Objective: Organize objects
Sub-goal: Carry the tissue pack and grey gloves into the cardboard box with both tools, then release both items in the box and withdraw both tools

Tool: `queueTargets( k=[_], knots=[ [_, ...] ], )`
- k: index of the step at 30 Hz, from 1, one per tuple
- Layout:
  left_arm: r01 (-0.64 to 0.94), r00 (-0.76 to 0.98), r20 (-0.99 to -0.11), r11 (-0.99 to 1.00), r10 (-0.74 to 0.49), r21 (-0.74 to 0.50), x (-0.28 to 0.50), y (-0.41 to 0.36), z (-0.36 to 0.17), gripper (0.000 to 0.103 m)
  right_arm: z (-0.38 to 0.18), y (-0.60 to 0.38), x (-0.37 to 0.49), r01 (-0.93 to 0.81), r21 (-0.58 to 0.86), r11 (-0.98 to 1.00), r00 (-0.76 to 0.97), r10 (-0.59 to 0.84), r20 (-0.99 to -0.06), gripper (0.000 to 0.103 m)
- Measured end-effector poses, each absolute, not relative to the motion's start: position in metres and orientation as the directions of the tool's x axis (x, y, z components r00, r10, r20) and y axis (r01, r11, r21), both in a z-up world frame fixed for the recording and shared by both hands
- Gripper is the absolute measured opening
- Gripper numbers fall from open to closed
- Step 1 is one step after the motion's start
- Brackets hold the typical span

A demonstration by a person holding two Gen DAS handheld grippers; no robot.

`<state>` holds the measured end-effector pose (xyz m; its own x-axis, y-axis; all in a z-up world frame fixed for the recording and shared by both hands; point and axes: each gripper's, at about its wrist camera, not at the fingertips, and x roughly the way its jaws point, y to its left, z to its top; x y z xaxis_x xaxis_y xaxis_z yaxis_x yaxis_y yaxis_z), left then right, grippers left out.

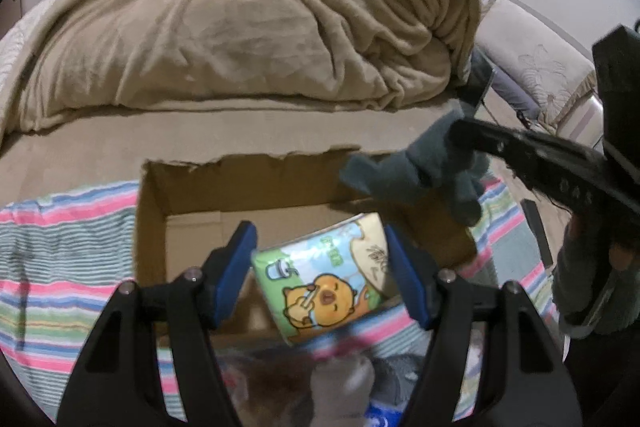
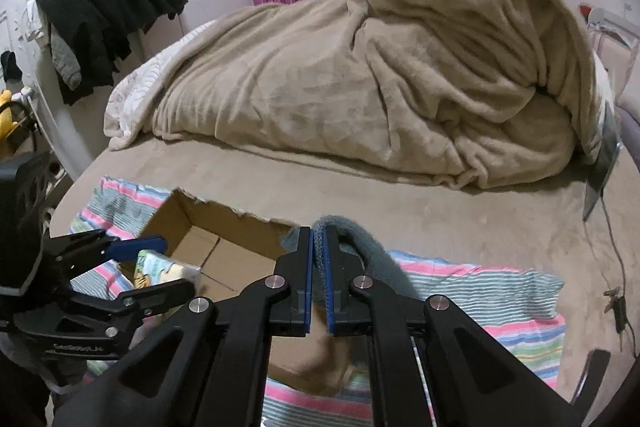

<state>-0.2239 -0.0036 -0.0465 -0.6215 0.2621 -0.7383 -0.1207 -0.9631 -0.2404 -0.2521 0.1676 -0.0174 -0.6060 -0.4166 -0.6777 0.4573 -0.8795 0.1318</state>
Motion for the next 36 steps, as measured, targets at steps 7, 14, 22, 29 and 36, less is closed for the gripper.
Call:
queueTargets(
  k=[7,14,22,29,36],
  knots=[
    [-0.099,-0.557,-0.781,-0.956,0.283,-0.276,-0.241,0.003,-0.076,0.067,-0.054,0.161,-0.239,0.466,0.209,-0.859,-0.518,-0.457,-0.723,0.005],
    [-0.091,-0.528,-0.804,-0.96,0.273,-0.266,-0.242,0.008,-0.085,0.069,-0.076,0.161,-0.23,0.438,0.281,-0.854,-0.455,-0.48,-0.75,0.006],
    [-0.096,-0.535,-0.794,-0.955,0.287,-0.28,-0.232,0.01,-0.073,0.085,-0.071,0.177,-0.216,0.38,0.32,-0.868,-0.465,-0.478,-0.745,0.047],
    [-0.089,-0.564,-0.781,-0.961,0.267,-0.264,-0.208,0.006,-0.055,0.085,-0.053,0.187,-0.196,0.364,0.315,-0.877,-0.5,-0.469,-0.728,0.052],
    [-0.082,-0.608,-0.757,-0.967,0.24,-0.241,-0.173,-0.005,-0.034,0.085,-0.035,0.189,-0.171,0.376,0.298,-0.877,-0.53,-0.468,-0.707,0.061]
  ],
)
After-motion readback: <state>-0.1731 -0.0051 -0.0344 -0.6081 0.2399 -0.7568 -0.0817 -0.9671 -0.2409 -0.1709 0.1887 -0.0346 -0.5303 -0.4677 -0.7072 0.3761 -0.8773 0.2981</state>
